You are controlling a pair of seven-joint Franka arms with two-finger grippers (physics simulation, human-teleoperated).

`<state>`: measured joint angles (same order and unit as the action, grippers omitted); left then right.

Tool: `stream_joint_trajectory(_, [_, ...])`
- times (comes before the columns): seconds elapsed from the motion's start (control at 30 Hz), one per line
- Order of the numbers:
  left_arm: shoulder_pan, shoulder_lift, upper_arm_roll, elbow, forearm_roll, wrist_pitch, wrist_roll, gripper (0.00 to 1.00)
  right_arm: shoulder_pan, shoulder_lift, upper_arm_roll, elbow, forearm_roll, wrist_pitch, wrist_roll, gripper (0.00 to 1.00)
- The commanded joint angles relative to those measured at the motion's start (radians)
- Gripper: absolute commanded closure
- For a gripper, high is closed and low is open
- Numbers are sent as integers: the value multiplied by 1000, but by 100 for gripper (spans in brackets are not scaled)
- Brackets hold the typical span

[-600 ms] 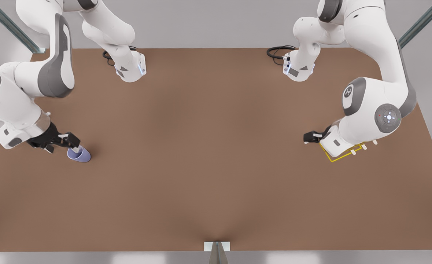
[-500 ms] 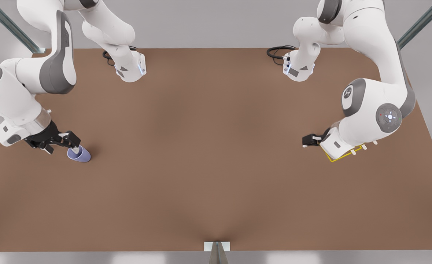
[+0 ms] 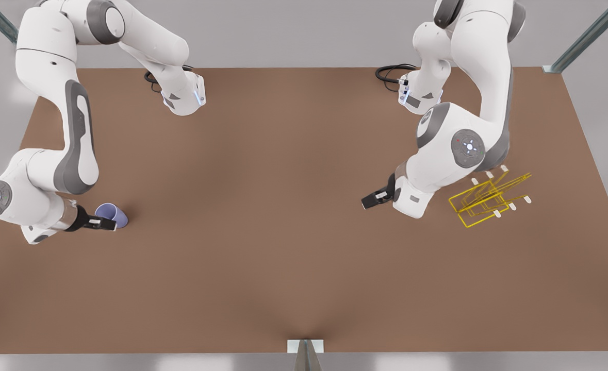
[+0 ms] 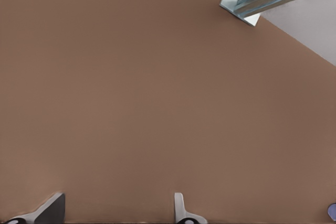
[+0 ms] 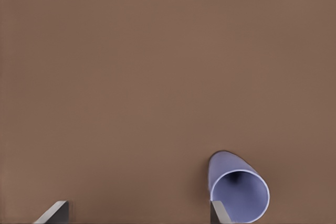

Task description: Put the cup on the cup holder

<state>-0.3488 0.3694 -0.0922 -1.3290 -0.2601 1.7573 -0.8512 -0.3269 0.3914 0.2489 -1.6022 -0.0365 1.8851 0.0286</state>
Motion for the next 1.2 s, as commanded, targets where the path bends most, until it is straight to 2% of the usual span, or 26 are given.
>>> stream_joint_trajectory(0.0, [-10,2,-37,2,10,-22,-1008,0,22,-9,6,-33,0,31,50,0])
stream_joint_trajectory(0.07, [-53,5,-66,8,9,-41,-836,0,9,-124,12,-185,7,75,51,0])
stream_joint_trajectory(0.1, [-64,8,-90,13,5,-58,-835,0,6,-135,13,-205,7,75,48,0])
stream_joint_trajectory(0.23, [-64,49,-93,27,18,-22,-720,0,-24,-120,13,-203,7,75,31,0])
stream_joint_trajectory(0.33, [-117,80,-93,25,79,-1,-695,0,-27,-82,12,-203,7,126,30,0])
stream_joint_trajectory(0.43, [-93,82,-90,25,105,-1,-623,0,-27,-74,12,-220,7,143,30,0])
stream_joint_trajectory(0.5, [-93,86,-90,25,104,-1,-603,0,-35,-144,13,-363,7,272,30,0])
stream_joint_trajectory(0.6, [-91,86,-90,24,107,-4,-578,0,-37,-233,13,-455,6,272,25,0])
stream_joint_trajectory(0.8, [-93,89,-90,24,107,-2,-572,0,-87,-174,12,-423,-3,292,-68,0])
stream_joint_trajectory(0.93, [-75,97,-89,25,105,-4,-569,0,-81,-102,12,-321,-2,290,-59,0])
stream_joint_trajectory(1.17, [-24,102,-86,56,107,-10,-575,0,-86,-72,12,-301,-3,312,-65,0])
